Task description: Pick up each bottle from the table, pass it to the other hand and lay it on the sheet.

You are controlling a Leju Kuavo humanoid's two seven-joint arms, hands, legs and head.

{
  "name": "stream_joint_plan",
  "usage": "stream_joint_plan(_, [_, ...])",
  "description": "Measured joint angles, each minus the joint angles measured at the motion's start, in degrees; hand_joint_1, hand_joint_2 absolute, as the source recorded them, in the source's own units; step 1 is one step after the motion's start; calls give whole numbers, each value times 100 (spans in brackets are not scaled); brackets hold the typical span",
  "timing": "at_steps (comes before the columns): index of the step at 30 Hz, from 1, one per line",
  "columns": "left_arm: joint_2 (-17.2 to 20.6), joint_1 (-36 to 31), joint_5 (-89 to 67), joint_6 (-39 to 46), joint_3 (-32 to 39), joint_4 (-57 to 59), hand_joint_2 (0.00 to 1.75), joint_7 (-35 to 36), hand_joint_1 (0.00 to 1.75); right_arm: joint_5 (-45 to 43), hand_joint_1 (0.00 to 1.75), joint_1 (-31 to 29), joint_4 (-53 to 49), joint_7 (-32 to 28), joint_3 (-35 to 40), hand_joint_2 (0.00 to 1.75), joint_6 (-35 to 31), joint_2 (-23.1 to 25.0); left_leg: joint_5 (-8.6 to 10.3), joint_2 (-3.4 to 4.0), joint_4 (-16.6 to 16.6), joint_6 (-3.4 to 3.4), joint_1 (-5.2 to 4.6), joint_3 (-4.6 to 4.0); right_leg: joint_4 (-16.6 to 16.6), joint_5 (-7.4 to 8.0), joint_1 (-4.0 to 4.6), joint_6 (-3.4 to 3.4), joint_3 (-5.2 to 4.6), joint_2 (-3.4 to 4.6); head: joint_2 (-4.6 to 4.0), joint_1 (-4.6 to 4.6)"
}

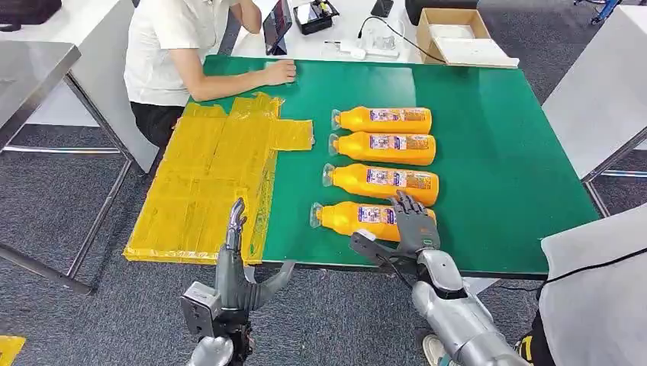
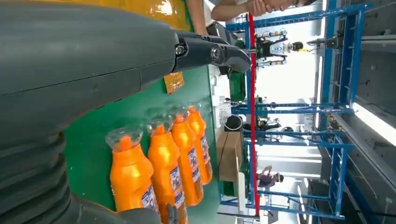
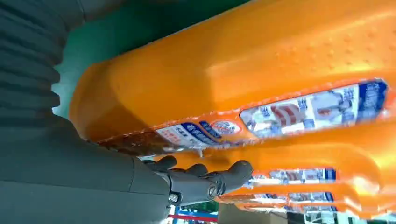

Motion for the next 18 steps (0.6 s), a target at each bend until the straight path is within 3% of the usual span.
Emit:
stream_joint_plan(8, [-81,-100,-22,0,17,114,175,0,0,-409,175,-537,599,-52,116,175,770,-55,-3,-2,0,1,0,39,-6,-3,0,-1,37,0,0,2])
stream_joint_plan(18, [-122,-200,26,15,33,251,175,0,0,-619,175,-815,1052,-48,166,175,1017,-57,-3,-3,0,0,-1,80,-9,-4,-1,-1,73,0,0,0])
